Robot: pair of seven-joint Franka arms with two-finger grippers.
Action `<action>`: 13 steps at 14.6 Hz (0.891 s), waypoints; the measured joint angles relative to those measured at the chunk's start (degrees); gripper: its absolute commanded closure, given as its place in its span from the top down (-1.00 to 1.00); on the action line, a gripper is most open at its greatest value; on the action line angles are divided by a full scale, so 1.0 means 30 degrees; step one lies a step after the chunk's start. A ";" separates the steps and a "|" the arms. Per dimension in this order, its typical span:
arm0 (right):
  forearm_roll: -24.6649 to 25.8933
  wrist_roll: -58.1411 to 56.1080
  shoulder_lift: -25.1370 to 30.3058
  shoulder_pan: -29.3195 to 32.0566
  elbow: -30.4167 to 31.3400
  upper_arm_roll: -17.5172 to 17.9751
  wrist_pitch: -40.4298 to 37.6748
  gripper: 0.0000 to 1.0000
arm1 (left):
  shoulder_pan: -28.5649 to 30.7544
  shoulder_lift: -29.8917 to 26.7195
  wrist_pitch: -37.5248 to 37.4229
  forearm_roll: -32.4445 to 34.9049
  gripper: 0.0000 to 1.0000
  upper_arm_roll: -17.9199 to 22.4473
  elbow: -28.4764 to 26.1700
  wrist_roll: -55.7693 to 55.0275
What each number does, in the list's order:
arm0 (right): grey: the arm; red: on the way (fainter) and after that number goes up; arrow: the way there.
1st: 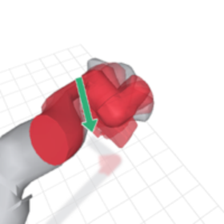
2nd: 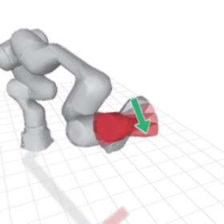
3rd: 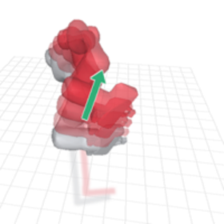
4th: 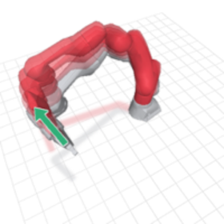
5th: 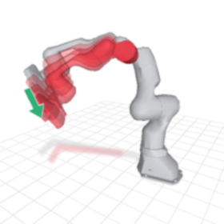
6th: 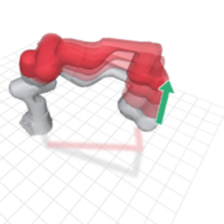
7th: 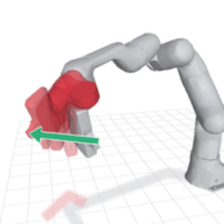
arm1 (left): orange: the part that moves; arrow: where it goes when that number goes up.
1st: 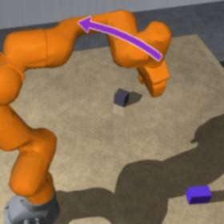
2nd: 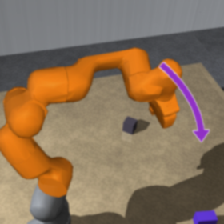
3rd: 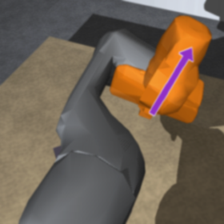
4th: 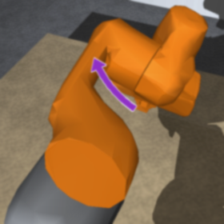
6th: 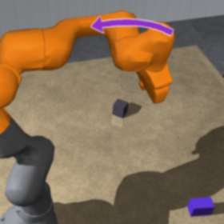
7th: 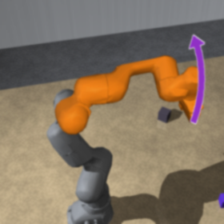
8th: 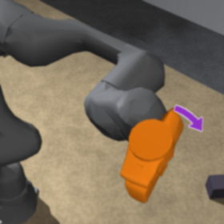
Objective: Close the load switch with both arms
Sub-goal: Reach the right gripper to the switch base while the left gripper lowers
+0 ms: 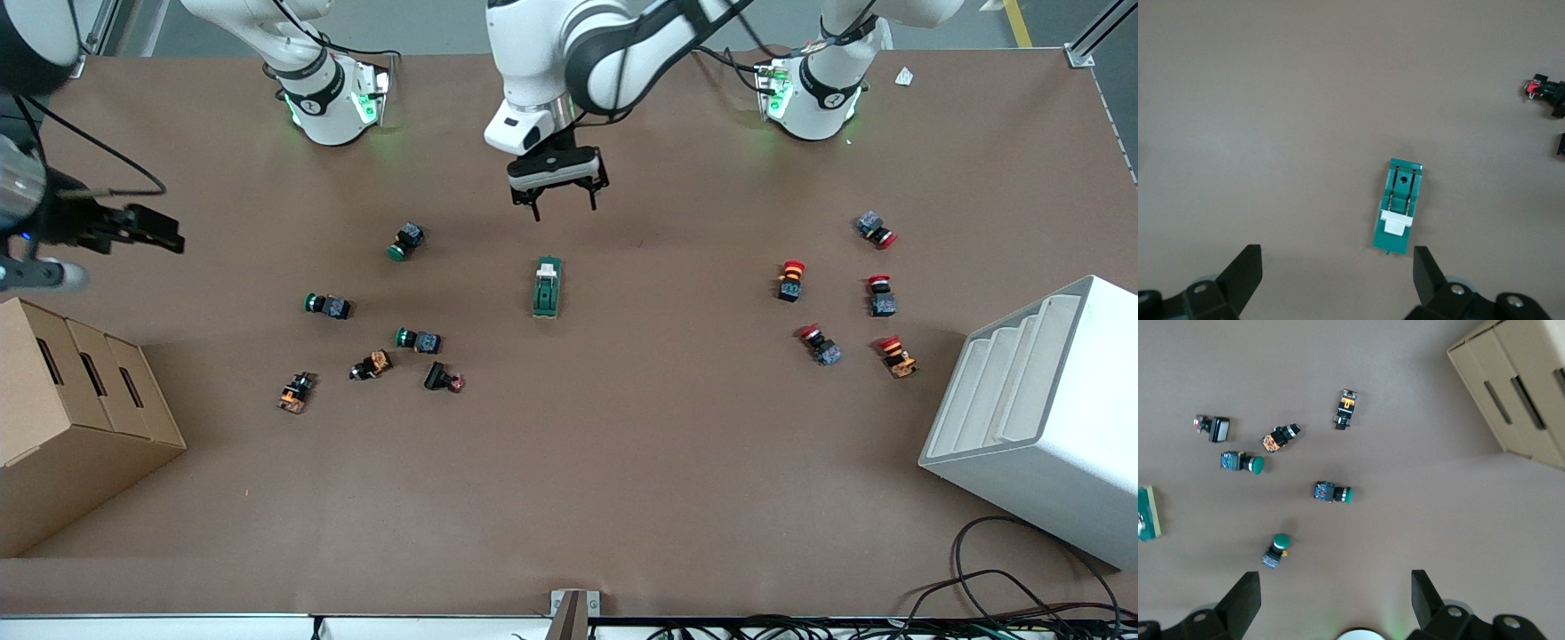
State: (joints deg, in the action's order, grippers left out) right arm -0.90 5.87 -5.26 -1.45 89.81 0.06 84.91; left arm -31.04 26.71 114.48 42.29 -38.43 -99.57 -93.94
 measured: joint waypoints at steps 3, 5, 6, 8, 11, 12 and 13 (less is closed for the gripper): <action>-0.0428 0.5398 -0.0878 -0.1916 0.0130 0.0114 0.0189 1.00 | -0.1221 0.1749 0.0103 0.3686 0.98 -0.0005 -0.0016 -0.3311; -0.1727 0.8595 -0.1438 -0.3061 0.0335 0.0170 0.0622 1.00 | -0.1817 0.2979 0.0102 0.6783 0.98 0.0001 -0.0091 -0.5803; -0.2335 0.9972 -0.1769 -0.3464 0.0410 0.0178 0.0995 1.00 | -0.1974 0.3554 0.0102 0.8349 0.98 0.0004 -0.0193 -0.6939; -0.3008 1.2016 -0.2494 -0.4090 0.0463 0.0185 0.1748 1.00 | -0.2088 0.4523 0.0102 1.0919 0.98 0.0015 -0.0431 -0.8669; -0.3542 1.4888 -0.3506 -0.5192 0.0479 0.0197 0.2875 1.00 | -0.2196 0.5402 0.0076 1.3151 0.98 0.0041 -0.0711 -0.9902; -0.3781 1.5778 -0.3796 -0.5624 0.0484 0.0201 0.3301 1.00 | -0.2202 0.5508 0.0073 1.3655 0.98 0.0049 -0.0939 -1.0122; -0.4021 1.6559 -0.4062 -0.6056 0.0508 0.0202 0.3770 1.00 | -0.2202 0.5563 0.0067 1.4432 0.98 0.0059 -0.1253 -1.0538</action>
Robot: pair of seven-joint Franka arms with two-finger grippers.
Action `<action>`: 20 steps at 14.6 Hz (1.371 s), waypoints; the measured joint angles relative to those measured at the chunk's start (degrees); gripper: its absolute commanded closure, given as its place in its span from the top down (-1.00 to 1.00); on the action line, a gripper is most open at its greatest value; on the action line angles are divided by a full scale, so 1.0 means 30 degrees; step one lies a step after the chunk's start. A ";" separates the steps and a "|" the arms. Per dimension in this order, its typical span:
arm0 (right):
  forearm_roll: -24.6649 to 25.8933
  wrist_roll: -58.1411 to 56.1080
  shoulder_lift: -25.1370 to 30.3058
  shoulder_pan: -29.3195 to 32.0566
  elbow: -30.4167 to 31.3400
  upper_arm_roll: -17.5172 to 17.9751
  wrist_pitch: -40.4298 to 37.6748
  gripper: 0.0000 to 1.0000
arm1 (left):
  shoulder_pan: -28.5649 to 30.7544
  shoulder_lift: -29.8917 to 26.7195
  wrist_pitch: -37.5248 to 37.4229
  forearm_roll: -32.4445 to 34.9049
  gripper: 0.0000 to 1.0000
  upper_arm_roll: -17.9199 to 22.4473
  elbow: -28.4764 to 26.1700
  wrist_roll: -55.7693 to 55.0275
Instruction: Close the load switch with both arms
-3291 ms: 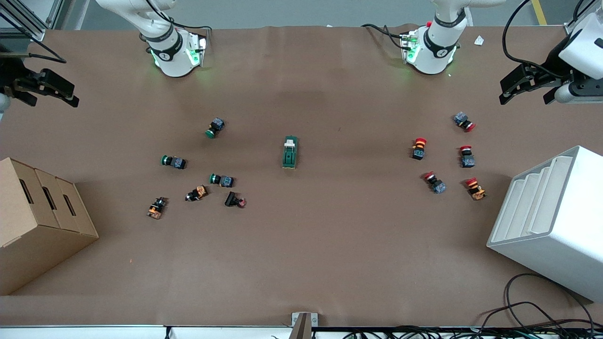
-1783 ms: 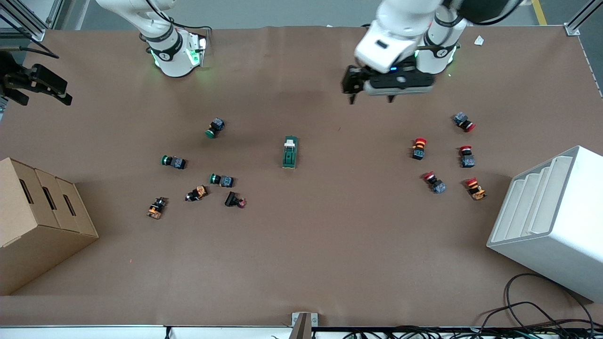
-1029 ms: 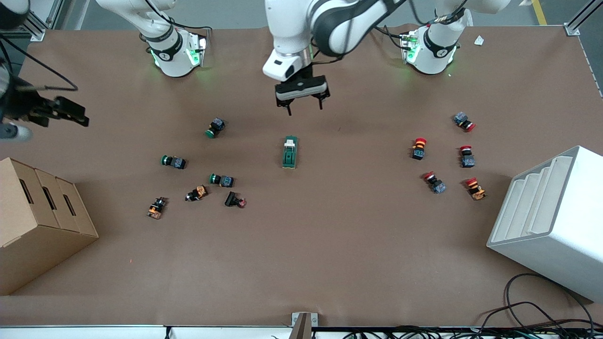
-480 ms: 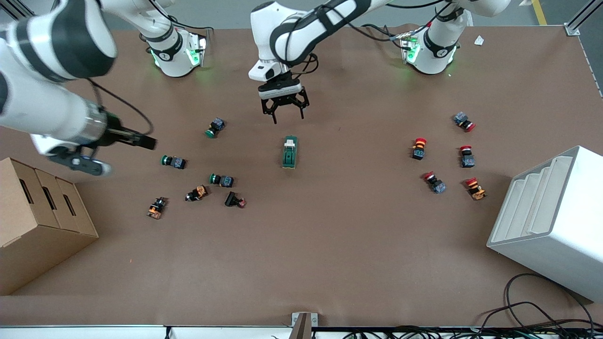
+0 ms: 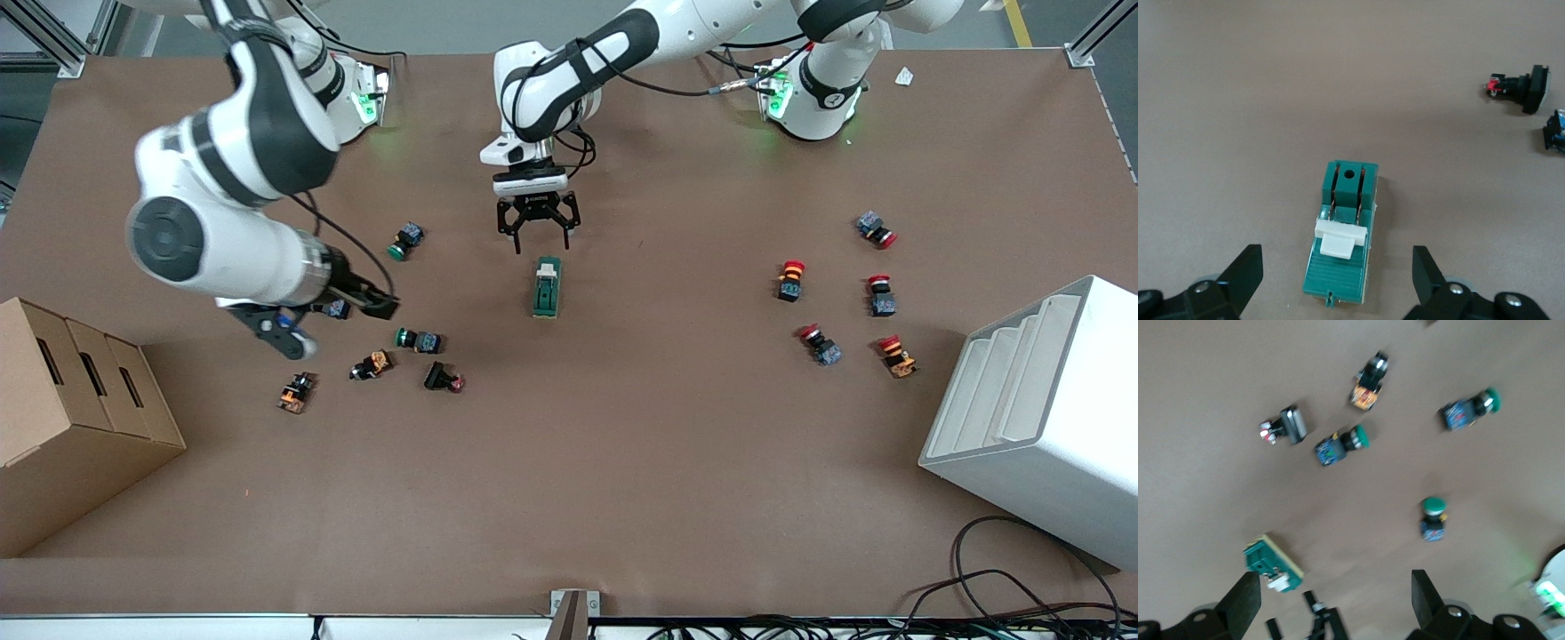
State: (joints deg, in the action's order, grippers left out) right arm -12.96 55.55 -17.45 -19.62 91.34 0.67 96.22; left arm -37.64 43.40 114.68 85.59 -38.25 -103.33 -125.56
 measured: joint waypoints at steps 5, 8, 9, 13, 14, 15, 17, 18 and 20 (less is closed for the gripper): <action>-0.1424 0.2556 -0.1052 -0.2229 0.1321 0.0034 0.3425 1.00 | -0.0080 0.0540 -0.0015 0.3605 0.98 0.0404 -0.1619 -0.2891; -0.1540 0.4432 -0.1870 -0.3895 0.1977 0.0055 0.5564 1.00 | -0.0555 0.1102 -0.0147 0.5235 0.98 0.1227 -0.1715 -0.3412; -0.1557 0.4737 -0.2189 -0.4470 0.2142 0.0063 0.6189 1.00 | -0.0763 0.1296 -0.0316 0.5863 0.98 0.1509 -0.1714 -0.3975; -0.1582 0.5480 -0.3649 -0.6575 0.2561 0.0066 0.8301 1.00 | -0.1511 0.1906 -0.0948 0.7190 0.98 0.2240 -0.1621 -0.5645; -0.1584 0.5620 -0.3950 -0.6968 0.2569 0.0062 0.8633 1.00 | -0.1736 0.1963 -0.1058 0.7216 0.98 0.2390 -0.1479 -0.5736; -0.1584 0.5766 -0.4178 -0.7306 0.2584 0.0060 0.8875 1.00 | -0.2008 0.2001 -0.1135 0.7218 0.98 0.2585 -0.1232 -0.5769; -0.1585 0.5948 -0.4357 -0.7702 0.2748 0.0059 0.9015 1.00 | -0.2604 0.2091 -0.1224 0.7218 0.98 0.3126 -0.0788 -0.5770; -0.1585 0.5964 -0.4356 -0.7795 0.2939 0.0057 0.9113 1.00 | -0.2850 0.2138 -0.1242 0.7218 0.98 0.3413 -0.0656 -0.5772; -0.1593 0.5973 -0.4366 -0.8000 0.3571 0.0057 0.9973 1.00 | -0.3175 0.2312 -0.1308 0.7387 0.98 0.3832 -0.0514 -0.5838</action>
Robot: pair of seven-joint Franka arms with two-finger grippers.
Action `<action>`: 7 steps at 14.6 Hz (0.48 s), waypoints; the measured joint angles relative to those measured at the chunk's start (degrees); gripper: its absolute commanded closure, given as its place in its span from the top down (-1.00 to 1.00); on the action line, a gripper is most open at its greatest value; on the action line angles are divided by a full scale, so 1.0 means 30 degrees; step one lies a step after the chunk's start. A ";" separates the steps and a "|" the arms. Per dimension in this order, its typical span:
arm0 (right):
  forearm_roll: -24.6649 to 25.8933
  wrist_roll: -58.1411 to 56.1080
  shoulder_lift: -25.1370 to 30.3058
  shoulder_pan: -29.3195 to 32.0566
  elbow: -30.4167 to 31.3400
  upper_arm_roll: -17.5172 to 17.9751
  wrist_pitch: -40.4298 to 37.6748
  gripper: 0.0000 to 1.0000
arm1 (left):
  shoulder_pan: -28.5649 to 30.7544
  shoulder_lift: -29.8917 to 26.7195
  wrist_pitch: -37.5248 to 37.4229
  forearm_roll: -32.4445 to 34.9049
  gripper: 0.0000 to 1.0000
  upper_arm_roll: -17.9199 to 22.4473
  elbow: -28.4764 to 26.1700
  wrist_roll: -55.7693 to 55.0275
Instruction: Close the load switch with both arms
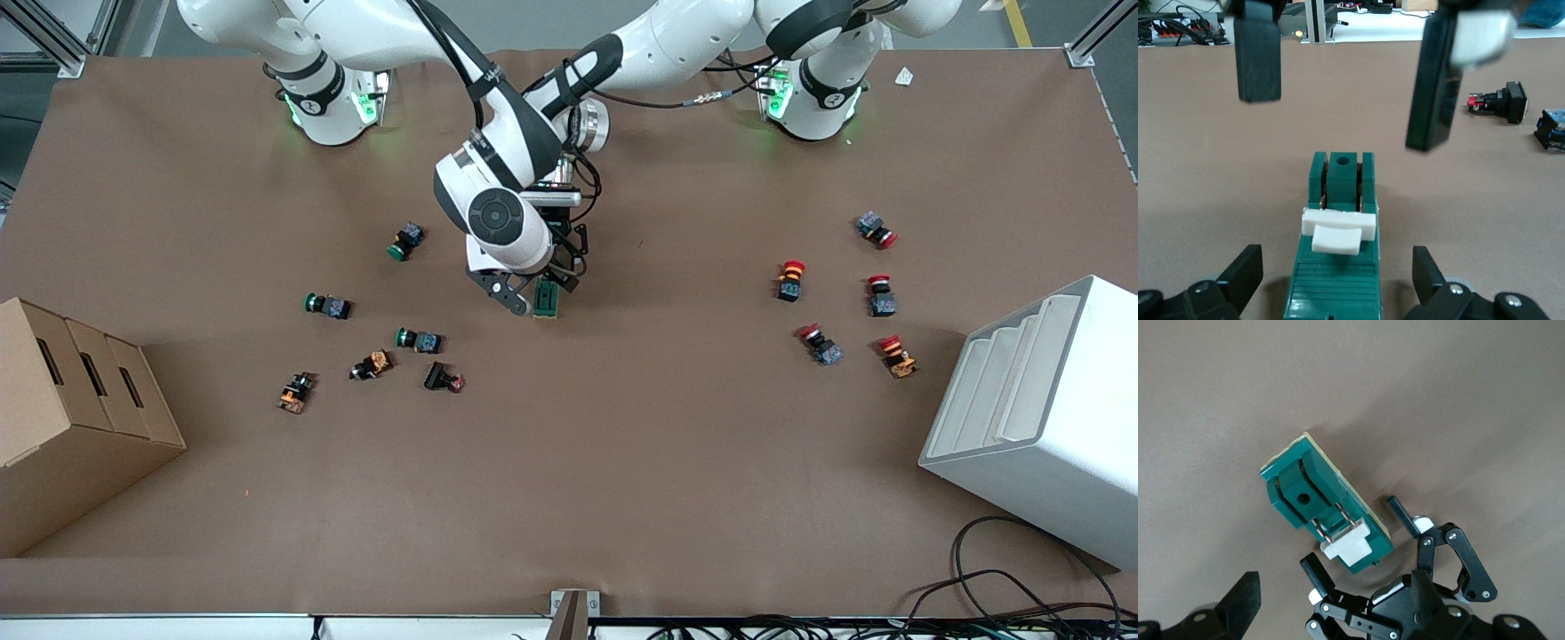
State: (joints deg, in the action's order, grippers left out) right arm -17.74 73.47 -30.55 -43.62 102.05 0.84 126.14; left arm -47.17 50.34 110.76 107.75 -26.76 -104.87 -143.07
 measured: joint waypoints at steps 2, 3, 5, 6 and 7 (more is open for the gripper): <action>-0.0224 0.0079 -0.0023 -0.0258 0.0811 0.0001 0.1268 1.00 | -0.0095 0.0318 -0.0194 0.0565 0.98 0.0180 0.0049 -0.0496; -0.0495 0.0083 -0.0070 -0.0416 0.1088 0.0002 0.1698 1.00 | -0.0121 0.0420 -0.0371 0.0848 0.98 0.0184 0.0055 -0.0802; -0.0866 0.0194 -0.0277 -0.0768 0.1357 0.0004 0.2502 1.00 | -0.0254 0.0485 -0.0630 0.0901 0.98 0.0211 0.0085 -0.1062; -0.0919 0.0330 -0.0455 -0.0891 0.1377 0.0003 0.2894 1.00 | -0.0308 0.0542 -0.0755 0.0918 0.98 0.0229 0.0128 -0.1065; -0.0945 0.0504 -0.0670 -0.0996 0.1382 0.0003 0.3292 1.00 | -0.0345 0.0596 -0.0875 0.0938 0.98 0.0229 0.0164 -0.1066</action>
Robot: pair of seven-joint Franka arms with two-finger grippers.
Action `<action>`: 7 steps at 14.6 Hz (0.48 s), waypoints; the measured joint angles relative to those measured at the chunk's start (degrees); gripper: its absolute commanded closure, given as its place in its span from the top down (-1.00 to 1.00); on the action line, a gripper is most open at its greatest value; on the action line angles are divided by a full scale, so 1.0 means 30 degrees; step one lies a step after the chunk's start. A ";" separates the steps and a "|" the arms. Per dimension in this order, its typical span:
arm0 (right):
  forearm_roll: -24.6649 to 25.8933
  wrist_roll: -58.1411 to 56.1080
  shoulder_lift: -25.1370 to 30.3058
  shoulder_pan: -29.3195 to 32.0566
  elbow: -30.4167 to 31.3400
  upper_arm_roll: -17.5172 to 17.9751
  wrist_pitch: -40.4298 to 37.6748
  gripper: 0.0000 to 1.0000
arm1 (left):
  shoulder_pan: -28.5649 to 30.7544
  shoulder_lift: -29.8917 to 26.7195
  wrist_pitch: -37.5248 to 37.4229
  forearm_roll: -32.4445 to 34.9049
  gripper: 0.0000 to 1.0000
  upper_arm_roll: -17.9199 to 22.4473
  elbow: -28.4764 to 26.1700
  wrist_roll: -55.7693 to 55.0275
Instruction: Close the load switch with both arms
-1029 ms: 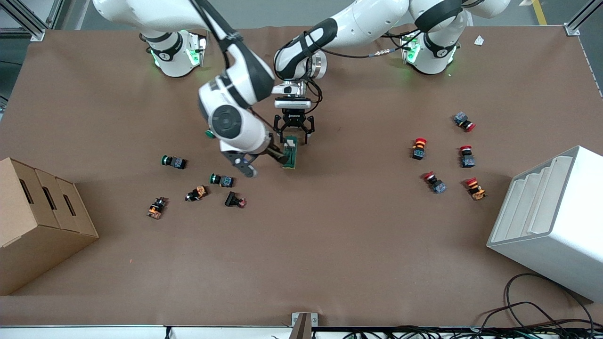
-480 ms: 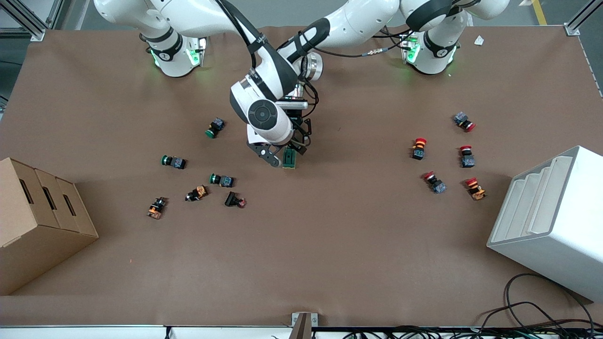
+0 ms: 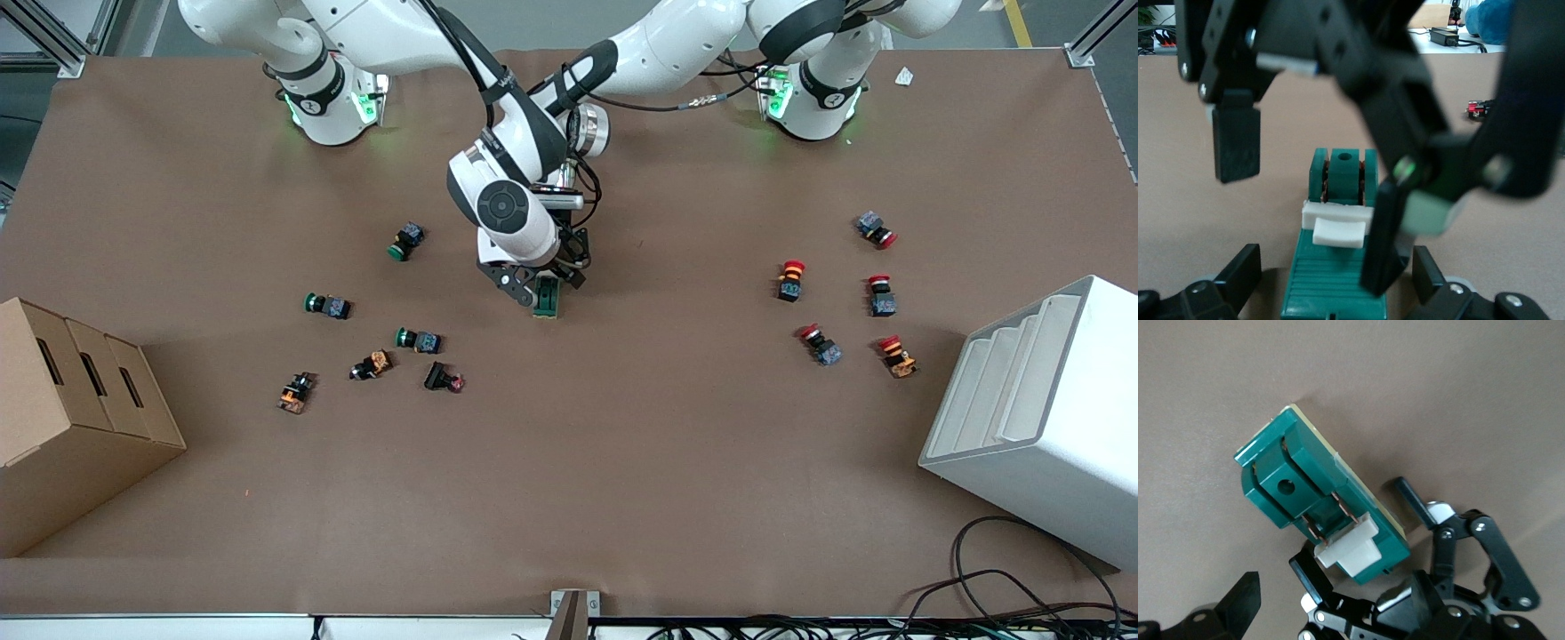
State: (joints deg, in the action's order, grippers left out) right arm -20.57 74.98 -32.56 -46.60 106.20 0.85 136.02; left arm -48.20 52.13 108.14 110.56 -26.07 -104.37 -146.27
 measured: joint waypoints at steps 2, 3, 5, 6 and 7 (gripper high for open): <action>-0.0042 0.0263 -0.0416 -0.0204 0.0002 0.0000 0.0888 1.00 | -0.0039 0.0055 -0.0119 0.0031 0.98 0.0001 0.0036 0.0000; -0.0063 0.0332 -0.0600 -0.0290 -0.0002 0.0000 0.1143 1.00 | -0.0040 0.0059 -0.0124 0.0032 0.98 0.0001 0.0041 0.0000; -0.0121 0.0392 -0.0780 -0.0358 -0.0058 -0.0013 0.1415 1.00 | -0.0042 0.0061 -0.0128 0.0032 0.98 0.0002 0.0042 0.0000; -0.0164 0.0409 -0.0782 -0.0355 -0.0119 -0.0049 0.1539 1.00 | -0.0043 0.0061 -0.0129 0.0032 0.98 0.0002 0.0044 0.0000; -0.0182 0.0410 -0.0794 -0.0346 -0.0226 -0.0108 0.1778 1.00 | -0.0043 0.0062 -0.0130 0.0032 0.98 0.0002 0.0044 0.0000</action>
State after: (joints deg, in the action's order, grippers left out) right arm -21.12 76.21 -34.94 -47.64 105.52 0.52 141.35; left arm -48.33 52.31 107.75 110.66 -26.06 -104.24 -146.27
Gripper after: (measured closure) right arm 0.000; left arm 0.004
